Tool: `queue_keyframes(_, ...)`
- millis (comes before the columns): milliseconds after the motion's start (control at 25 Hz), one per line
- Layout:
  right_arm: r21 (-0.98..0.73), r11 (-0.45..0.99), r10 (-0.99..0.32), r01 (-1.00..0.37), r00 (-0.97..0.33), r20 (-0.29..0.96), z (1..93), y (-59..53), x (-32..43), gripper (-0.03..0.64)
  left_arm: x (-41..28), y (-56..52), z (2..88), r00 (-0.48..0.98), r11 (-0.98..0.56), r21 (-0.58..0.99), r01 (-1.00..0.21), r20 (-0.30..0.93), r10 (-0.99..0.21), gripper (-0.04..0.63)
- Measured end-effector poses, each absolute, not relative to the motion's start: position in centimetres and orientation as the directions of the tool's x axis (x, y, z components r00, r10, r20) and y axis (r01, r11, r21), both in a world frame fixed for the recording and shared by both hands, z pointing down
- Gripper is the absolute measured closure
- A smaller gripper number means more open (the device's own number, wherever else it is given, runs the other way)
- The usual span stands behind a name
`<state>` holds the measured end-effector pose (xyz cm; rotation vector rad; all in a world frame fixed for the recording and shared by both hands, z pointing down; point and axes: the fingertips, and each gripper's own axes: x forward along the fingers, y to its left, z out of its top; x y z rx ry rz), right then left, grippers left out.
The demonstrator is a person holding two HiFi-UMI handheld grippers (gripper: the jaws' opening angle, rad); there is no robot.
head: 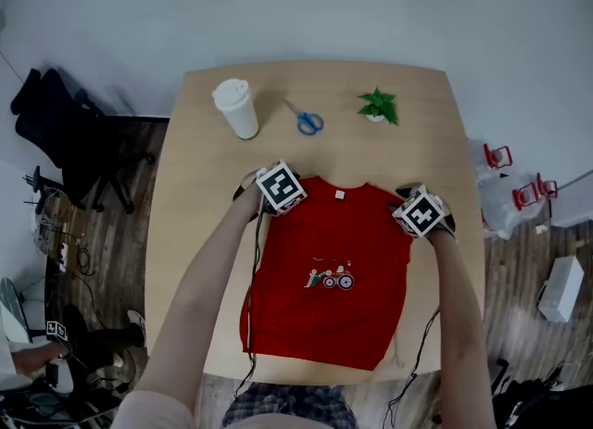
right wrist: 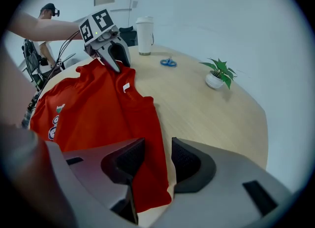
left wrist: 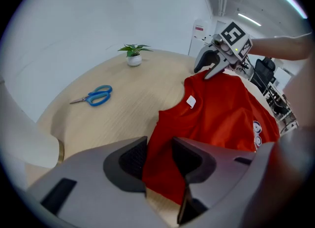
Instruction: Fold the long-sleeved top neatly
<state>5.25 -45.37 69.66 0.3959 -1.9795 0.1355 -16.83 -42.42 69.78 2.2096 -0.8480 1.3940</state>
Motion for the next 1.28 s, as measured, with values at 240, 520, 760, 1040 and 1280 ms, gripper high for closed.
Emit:
queue_keyframes(240,0.009,0.954,-0.128,-0.298,-0.385,0.914,69.7,-44.5,4.4,0.521,-16.2,-42.0,69.8,0.328,-0.776,0.013,-0.631,0.910,-0.252,0.497)
queue_keyframes(520,0.037,0.953,-0.158,-0.301,-0.387,0.908,69.7,-44.0,4.7,0.591,-15.5,-41.6,69.7,0.312,-0.808,-0.030,-0.588,0.913,-0.261,0.558)
queue_keyframes(760,0.096,0.939,-0.225,-0.329,-0.380,0.897,67.6,-45.4,4.5,0.592,-16.4,-42.7,67.7,0.304,-0.798,-0.097,-0.595,0.892,-0.335,0.565)
queue_keyframes(1040,0.247,0.862,-0.423,-0.443,-0.360,0.831,62.9,-49.2,4.7,0.592,-16.8,-46.2,62.1,0.284,-0.721,-0.248,-0.646,0.799,-0.529,0.565)
queue_keyframes(1280,0.268,0.861,-0.455,-0.432,-0.418,0.787,58.8,-46.9,4.5,0.592,-16.9,-43.5,58.7,0.322,-0.732,-0.261,-0.629,0.770,-0.551,0.565)
